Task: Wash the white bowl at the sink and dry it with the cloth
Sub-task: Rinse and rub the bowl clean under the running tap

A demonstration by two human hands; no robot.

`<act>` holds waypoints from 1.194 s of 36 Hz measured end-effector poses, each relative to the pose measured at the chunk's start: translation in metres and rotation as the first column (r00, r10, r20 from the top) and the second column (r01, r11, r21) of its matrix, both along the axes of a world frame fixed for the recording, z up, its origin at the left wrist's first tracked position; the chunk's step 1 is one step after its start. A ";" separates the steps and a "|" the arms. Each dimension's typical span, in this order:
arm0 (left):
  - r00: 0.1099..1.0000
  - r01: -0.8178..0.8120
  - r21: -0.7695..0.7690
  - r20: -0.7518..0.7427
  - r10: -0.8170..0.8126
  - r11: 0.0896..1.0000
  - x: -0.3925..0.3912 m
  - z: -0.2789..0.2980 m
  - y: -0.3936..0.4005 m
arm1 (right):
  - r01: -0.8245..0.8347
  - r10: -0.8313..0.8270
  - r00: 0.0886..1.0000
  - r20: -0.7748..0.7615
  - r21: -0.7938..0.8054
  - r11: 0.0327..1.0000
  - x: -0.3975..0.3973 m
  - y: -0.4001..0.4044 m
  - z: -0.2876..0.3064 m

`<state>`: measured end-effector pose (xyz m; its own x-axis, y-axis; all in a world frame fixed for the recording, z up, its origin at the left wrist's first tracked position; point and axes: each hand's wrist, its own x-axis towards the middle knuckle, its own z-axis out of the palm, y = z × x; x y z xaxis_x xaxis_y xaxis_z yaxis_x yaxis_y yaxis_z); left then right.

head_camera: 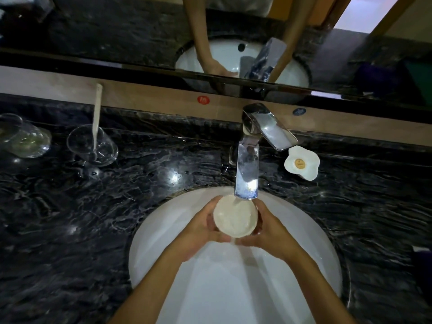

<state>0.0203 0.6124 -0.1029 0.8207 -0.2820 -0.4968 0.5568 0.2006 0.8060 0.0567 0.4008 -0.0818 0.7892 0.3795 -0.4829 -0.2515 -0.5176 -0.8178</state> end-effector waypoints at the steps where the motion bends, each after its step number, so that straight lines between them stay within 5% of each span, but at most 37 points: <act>1: 1.000 0.002 0.018 -0.012 -0.002 1.000 0.000 0.001 0.001 | 0.000 0.000 1.000 -0.020 -0.002 1.000 -0.001 0.000 -0.002; 8: 0.998 0.046 0.141 0.039 -0.052 0.989 0.000 0.007 0.002 | 0.029 -0.030 0.999 0.028 0.036 0.999 -0.016 0.009 -0.007; 16: 0.999 -0.032 0.073 0.024 0.030 0.997 -0.004 0.003 -0.004 | 0.117 -0.126 0.977 0.172 0.062 0.991 -0.020 0.019 -0.001; 27: 0.997 0.078 0.095 -0.033 -0.076 0.992 -0.002 0.008 0.004 | 0.066 -0.066 0.998 -0.003 0.072 0.995 -0.023 0.001 -0.016; 34: 0.998 0.047 0.144 0.031 -0.052 0.989 0.000 0.010 -0.001 | 0.147 -0.156 0.983 0.100 0.091 0.985 -0.030 0.011 -0.014; 39: 1.000 -0.026 0.069 0.010 0.025 0.997 -0.006 0.006 -0.006 | 0.108 -0.119 0.972 0.204 0.062 0.992 -0.025 0.012 -0.004; 43: 1.000 -0.005 -0.017 -0.008 0.005 1.000 -0.010 0.004 -0.006 | 0.041 -0.049 0.990 0.131 0.064 0.997 -0.018 0.004 0.001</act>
